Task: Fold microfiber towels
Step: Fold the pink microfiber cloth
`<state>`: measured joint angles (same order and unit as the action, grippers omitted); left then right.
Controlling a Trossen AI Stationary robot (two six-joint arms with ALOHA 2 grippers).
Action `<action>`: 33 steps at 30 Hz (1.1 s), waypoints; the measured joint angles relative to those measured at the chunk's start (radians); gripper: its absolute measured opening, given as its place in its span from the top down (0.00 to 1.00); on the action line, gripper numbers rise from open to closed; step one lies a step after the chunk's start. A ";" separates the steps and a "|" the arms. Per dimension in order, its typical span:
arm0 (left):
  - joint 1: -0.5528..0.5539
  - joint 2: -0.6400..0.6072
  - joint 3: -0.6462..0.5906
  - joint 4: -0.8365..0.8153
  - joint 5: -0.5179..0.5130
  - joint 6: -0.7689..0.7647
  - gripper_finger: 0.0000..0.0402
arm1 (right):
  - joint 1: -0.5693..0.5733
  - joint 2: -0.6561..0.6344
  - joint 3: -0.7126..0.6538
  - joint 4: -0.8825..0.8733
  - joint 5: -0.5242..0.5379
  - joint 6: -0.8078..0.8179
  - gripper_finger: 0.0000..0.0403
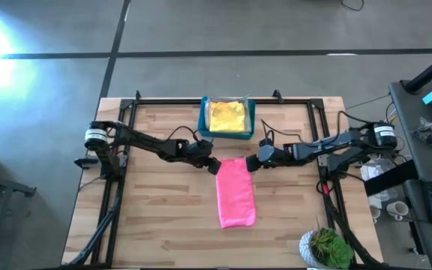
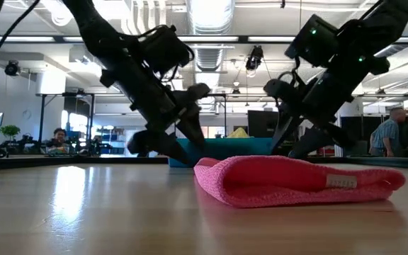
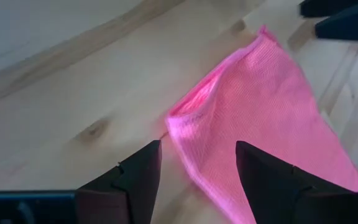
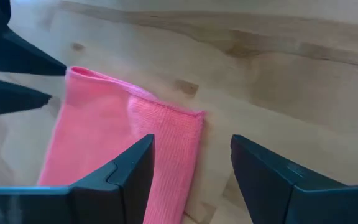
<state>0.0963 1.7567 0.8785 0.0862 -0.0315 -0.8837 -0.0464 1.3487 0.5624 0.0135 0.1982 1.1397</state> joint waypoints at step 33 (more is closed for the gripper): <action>0.000 0.084 0.007 0.113 0.015 0.068 0.82 | -0.046 0.249 0.169 0.062 -0.237 -0.109 0.77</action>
<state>0.0961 1.8404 0.8854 0.1989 -0.0166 -0.8156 -0.0925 1.5980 0.7313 0.0753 -0.0387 1.0311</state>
